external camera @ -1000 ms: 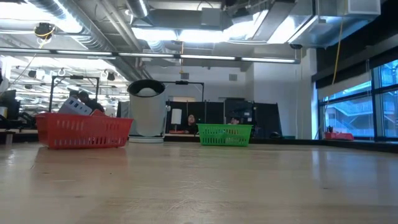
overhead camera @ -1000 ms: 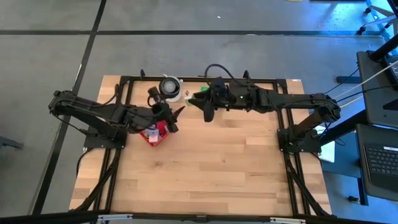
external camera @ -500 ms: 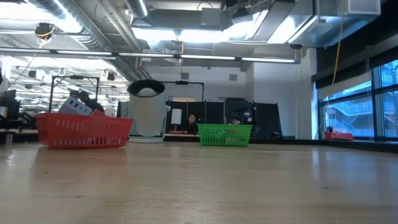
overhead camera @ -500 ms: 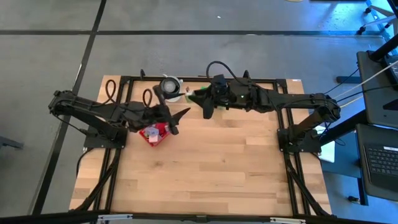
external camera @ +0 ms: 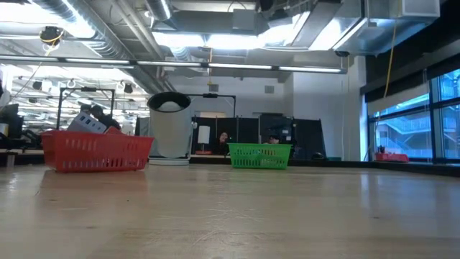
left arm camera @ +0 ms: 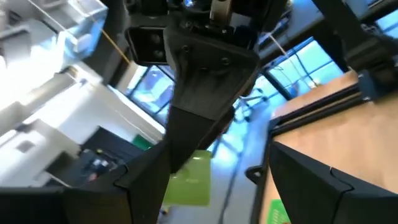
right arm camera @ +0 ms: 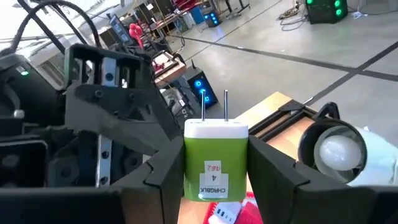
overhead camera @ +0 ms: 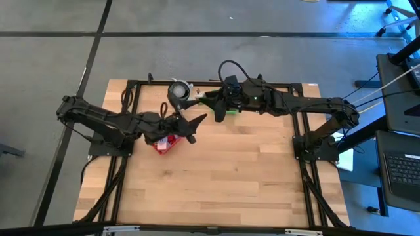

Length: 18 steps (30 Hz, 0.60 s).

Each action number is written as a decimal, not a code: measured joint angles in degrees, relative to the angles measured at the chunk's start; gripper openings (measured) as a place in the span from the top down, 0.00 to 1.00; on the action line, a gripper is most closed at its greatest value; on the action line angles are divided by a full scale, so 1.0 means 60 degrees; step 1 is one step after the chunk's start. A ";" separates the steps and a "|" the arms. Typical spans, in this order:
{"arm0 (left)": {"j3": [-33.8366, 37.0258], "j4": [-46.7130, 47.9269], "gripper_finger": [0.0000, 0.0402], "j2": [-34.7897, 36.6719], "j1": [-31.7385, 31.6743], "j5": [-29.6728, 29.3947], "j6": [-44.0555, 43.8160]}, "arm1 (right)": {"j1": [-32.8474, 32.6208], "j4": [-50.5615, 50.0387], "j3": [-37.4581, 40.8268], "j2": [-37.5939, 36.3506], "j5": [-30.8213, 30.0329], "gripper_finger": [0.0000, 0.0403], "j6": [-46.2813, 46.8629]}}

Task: Pick & Place Office items
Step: Put the green charger adapter into the red bin

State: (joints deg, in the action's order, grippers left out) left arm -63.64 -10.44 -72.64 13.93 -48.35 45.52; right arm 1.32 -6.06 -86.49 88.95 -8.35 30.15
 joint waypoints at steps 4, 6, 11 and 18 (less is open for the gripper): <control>0.0005 -0.1058 0.35 0.0025 0.0270 -0.0349 0.0772 | -0.0040 -0.0074 -0.0001 0.0007 0.0152 0.61 -0.0050; 0.0005 -0.1332 0.35 0.0039 0.0370 -0.0767 0.1166 | -0.0039 -0.0064 -0.0002 0.0007 0.0157 0.61 -0.0098; 0.0005 -0.1226 0.35 0.0065 0.0402 -0.1559 0.1258 | -0.0012 -0.0060 -0.0002 0.0007 0.0225 0.61 -0.0098; 0.0005 -0.0910 0.35 0.0065 0.0402 -0.1488 0.0410 | -0.0018 0.0056 -0.0002 0.0007 0.0327 0.61 -0.0102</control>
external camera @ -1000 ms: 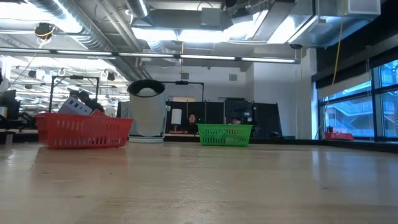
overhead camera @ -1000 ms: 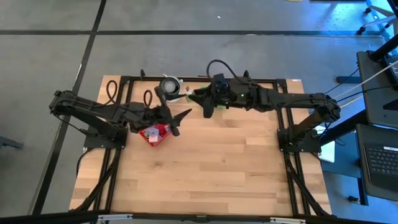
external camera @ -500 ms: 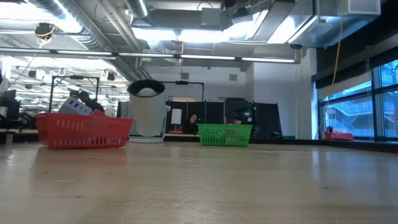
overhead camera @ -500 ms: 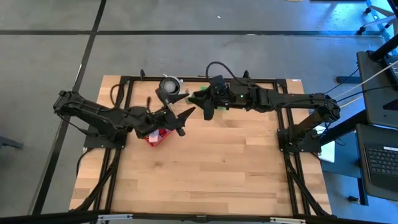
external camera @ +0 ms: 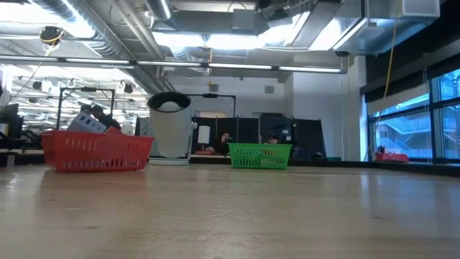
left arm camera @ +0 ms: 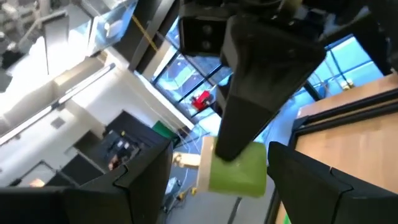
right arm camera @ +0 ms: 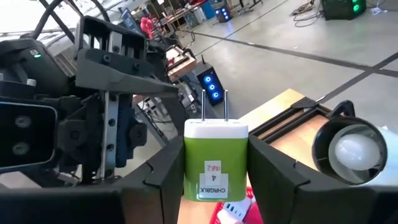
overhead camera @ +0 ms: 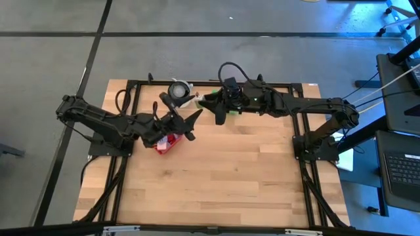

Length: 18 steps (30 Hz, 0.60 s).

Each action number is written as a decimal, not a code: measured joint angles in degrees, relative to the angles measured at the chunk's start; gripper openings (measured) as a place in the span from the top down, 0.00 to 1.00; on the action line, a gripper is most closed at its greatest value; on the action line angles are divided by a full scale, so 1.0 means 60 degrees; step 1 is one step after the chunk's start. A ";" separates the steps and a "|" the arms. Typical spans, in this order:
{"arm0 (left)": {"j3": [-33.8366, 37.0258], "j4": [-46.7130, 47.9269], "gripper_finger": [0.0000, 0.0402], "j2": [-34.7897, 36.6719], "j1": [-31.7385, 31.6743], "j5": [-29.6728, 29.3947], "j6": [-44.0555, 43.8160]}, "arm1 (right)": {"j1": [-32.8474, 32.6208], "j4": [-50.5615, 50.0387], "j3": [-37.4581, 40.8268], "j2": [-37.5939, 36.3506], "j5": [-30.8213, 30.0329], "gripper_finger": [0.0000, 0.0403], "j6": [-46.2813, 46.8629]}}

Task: Pick & Place Office items
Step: Put the green charger adapter into the red bin

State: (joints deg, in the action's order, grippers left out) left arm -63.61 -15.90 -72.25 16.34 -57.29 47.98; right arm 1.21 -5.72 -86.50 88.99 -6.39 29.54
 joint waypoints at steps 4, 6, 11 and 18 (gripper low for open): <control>0.0000 0.0422 0.35 0.0004 0.0000 -0.0089 -0.0483 | -0.0004 0.0026 0.0000 0.0000 0.0007 0.61 0.0000; 0.0000 0.0546 0.35 0.0004 0.0000 -0.0086 -0.0625 | -0.0005 0.0032 0.0000 0.0000 0.0063 0.61 -0.0004; 0.0000 0.0700 0.35 0.0007 -0.0062 0.0231 -0.0734 | -0.0004 0.0276 0.0000 -0.0003 0.0248 0.61 -0.0040; 0.0000 0.0682 0.35 0.0022 -0.0062 0.0365 -0.0992 | -0.0004 0.0322 0.0000 -0.0004 0.0248 0.61 -0.0073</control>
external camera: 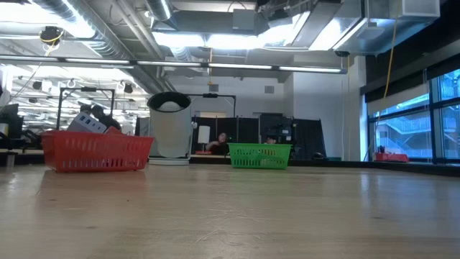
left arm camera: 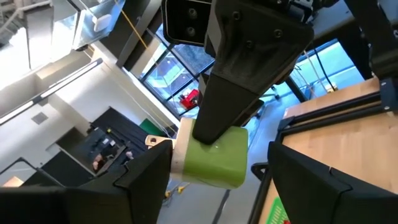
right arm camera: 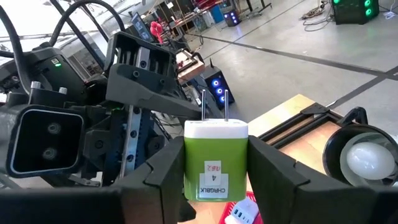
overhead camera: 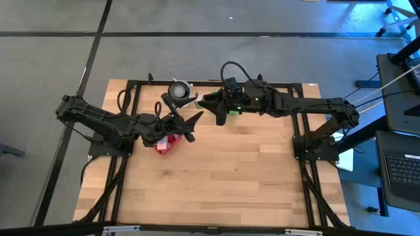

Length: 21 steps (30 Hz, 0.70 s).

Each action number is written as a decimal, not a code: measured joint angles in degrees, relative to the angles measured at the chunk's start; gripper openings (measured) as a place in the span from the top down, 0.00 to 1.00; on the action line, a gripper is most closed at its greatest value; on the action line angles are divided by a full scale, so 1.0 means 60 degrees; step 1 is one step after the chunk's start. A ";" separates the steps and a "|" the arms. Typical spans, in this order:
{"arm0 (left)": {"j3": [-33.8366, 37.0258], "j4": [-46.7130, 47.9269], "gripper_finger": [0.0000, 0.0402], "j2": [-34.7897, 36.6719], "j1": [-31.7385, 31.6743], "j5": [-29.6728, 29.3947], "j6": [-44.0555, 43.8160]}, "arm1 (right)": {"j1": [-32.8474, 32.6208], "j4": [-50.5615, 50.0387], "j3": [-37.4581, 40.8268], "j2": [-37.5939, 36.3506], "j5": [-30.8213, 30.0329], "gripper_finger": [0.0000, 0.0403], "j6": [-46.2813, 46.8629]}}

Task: Pick & Place Office items
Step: Put the green charger adapter into the red bin

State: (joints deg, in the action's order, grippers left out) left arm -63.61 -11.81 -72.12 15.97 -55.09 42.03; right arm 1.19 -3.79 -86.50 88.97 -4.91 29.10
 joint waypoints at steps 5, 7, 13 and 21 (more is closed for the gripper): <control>0.0000 -0.0023 0.45 0.0007 -0.0008 -0.0035 0.0031 | 0.0000 -0.0004 0.0000 0.0000 -0.0004 0.61 -0.0052; 0.0000 -0.0026 0.52 0.0011 -0.0036 -0.0047 0.0104 | 0.0000 -0.0005 0.0000 0.0000 -0.0023 0.61 -0.0067; -0.0002 -0.0019 0.59 0.0000 -0.0232 -0.0140 0.0119 | 0.0011 0.0000 0.0004 -0.0004 -0.0072 0.61 -0.0103; -0.0007 -0.0019 0.59 -0.0004 -0.0291 -0.0094 0.0121 | 0.0034 0.0035 0.0004 -0.0004 -0.0075 0.61 -0.0176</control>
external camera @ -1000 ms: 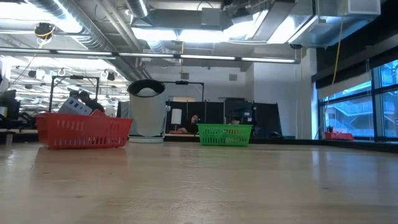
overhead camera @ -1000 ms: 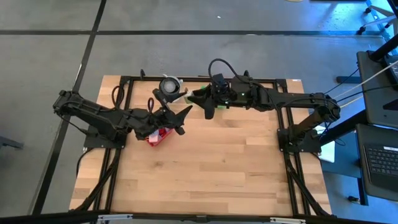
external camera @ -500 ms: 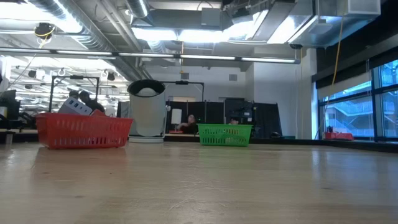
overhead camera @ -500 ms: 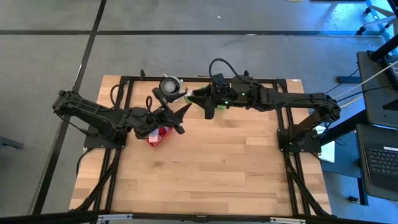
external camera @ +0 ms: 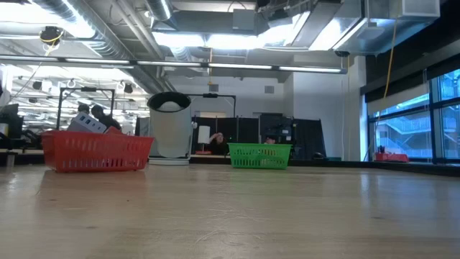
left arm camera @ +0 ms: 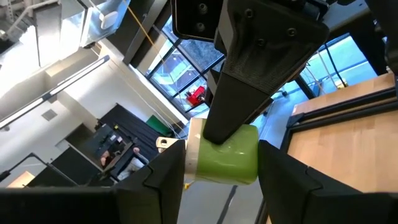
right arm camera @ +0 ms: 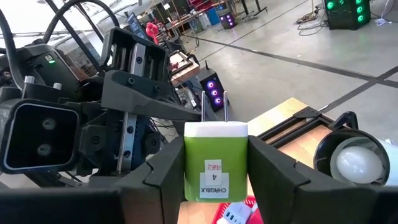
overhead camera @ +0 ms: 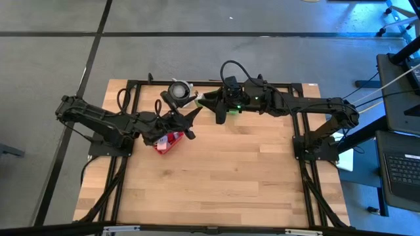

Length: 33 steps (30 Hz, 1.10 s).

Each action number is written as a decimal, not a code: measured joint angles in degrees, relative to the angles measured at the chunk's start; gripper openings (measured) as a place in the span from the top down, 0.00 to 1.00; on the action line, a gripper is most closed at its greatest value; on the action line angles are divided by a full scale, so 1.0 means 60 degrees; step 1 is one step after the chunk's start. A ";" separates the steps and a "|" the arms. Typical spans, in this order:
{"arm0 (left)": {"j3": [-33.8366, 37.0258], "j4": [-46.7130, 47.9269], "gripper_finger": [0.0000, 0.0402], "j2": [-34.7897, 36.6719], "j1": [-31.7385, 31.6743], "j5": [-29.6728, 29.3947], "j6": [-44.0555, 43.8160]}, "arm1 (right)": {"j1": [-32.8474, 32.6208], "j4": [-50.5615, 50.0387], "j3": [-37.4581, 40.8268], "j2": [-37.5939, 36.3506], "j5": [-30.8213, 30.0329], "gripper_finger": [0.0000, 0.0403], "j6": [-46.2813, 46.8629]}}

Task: Pick & Place Office items
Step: Put the green charger adapter into the red bin

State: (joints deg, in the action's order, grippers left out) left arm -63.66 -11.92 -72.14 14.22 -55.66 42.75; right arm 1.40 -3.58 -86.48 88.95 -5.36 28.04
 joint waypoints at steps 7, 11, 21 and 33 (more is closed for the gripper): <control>0.0004 -0.0016 0.59 -0.0029 -0.0011 -0.0021 -0.0006 | 0.0296 -0.0111 -0.0002 0.0000 0.0424 0.52 0.0301; 0.0004 -0.0017 0.59 -0.0029 -0.0006 -0.0083 -0.0015 | 0.0601 -0.0187 -0.0006 -0.0063 0.1627 0.40 0.0518; 0.0011 0.0035 0.59 -0.0029 -0.0011 -0.0507 -0.0882 | 0.1654 -0.2424 -0.0015 -0.1371 0.1949 0.17 0.0024; 0.0011 0.7175 0.57 -0.0020 -0.0982 0.1246 -0.8776 | 0.1755 -0.5220 -0.0016 -0.3013 -0.1446 0.14 -0.0570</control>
State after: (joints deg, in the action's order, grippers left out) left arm -63.59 31.13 -72.26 8.33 -48.18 -9.90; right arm 11.93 -34.90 -86.58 70.87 -14.03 24.62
